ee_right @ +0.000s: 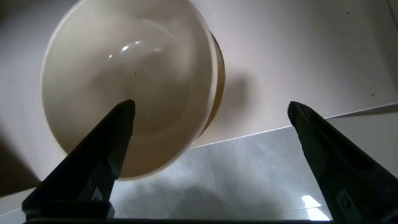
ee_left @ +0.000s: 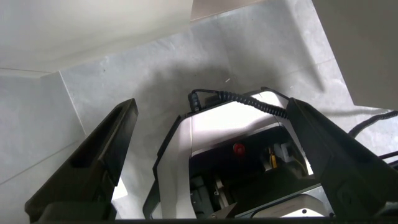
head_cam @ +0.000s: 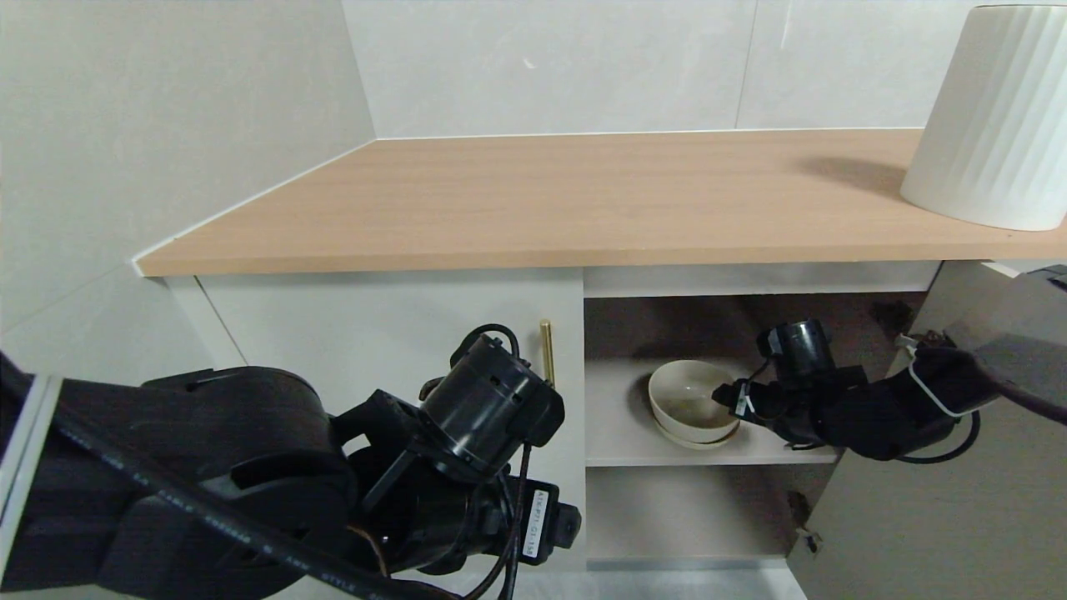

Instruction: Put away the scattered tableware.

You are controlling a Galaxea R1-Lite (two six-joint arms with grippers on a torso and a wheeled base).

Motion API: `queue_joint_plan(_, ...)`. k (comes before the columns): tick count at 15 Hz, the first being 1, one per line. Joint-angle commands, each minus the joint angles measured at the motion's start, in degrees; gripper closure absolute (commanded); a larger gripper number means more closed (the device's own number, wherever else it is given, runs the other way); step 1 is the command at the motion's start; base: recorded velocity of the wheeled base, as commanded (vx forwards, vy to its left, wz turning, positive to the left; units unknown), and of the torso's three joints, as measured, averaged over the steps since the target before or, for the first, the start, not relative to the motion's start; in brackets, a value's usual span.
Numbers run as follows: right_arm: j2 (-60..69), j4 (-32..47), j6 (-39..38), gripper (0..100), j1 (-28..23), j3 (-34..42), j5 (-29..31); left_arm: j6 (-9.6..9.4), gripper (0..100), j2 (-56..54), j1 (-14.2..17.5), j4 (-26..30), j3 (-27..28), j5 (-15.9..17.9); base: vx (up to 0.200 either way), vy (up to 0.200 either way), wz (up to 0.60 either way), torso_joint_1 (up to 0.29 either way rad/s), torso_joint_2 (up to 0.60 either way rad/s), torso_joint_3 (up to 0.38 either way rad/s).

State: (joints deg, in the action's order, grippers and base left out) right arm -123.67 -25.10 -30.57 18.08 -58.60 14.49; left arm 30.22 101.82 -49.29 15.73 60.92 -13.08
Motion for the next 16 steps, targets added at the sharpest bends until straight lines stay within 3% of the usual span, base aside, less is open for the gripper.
queue_joint_plan(1, 0.6, 0.0, 0.0, 0, 0.1, 0.2, 0.0, 0.10, 0, -0.2, 0.1, 0.0, 0.0, 0.0, 0.000, 0.000, 0.00, 0.000, 0.00, 0.000)
queue_joint_plan(6, 7.7, 5.6, 0.1, 0, 2.1, 2.5, -1.6, -0.16, 0, -4.0, 2.7, 0.1, 0.1, 0.1, 0.000, 0.000, 0.00, 0.000, 0.00, 0.000)
queue_joint_plan(10, 27.4, 15.5, 4.3, 0, 8.9, 10.2, -4.1, -1.83, 0, -14.0, 8.0, 0.2, 0.3, 0.3, 0.000, 0.000, 0.00, 0.000, 0.00, 0.000)
queue_joint_plan(12, 35.8, 22.6, 4.5, 0, 12.9, 12.0, -8.5, -2.01, 0, -17.8, 11.0, 0.3, -2.2, 0.4, 0.000, 0.000, 0.00, 0.000, 0.00, 0.000)
queue_joint_plan(14, 39.4, 26.3, 4.5, 0, 14.4, 12.5, -9.8, -2.01, 0, -20.4, 11.8, 0.2, -4.1, 0.9, 0.000, 0.000, 0.00, 0.000, 0.00, 0.000)
queue_joint_plan(16, 44.0, 30.4, 4.4, 0, 16.0, 13.3, -9.9, -2.27, 0, -27.2, 13.5, 0.0, -8.0, 4.4, 0.000, 0.000, 0.00, 0.000, 0.00, 0.000)
